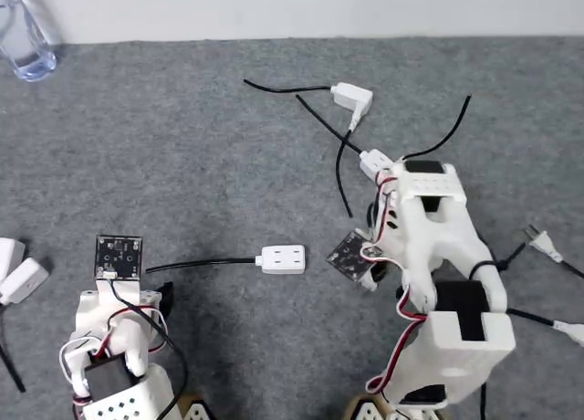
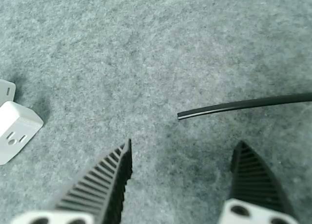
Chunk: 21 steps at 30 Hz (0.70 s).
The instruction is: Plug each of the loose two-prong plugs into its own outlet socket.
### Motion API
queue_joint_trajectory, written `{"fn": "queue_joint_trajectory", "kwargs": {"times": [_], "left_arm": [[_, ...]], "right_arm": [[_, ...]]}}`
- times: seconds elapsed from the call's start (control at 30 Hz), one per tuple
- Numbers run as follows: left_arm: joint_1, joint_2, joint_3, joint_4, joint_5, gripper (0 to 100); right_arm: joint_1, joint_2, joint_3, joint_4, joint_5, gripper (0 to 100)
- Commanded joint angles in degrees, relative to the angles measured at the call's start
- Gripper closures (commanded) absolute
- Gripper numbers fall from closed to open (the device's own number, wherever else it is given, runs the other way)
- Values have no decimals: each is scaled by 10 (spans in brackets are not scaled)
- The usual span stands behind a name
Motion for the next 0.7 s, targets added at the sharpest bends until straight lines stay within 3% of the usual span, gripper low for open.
{"fn": "queue_joint_trajectory", "kwargs": {"times": [0.0,0.27,0.43,0.67], "left_arm": [[4,-4,-2,-11,6,690],[4,-4,-2,-11,6,690],[4,-4,-2,-11,6,690],[4,-4,-2,-11,6,690]], "right_arm": [[-35,-7,-33,-6,-40,809],[-73,-22,-52,-5,-127,809],[-74,-92,-55,43,-127,809],[-73,-83,-43,0,-127,809]]}}
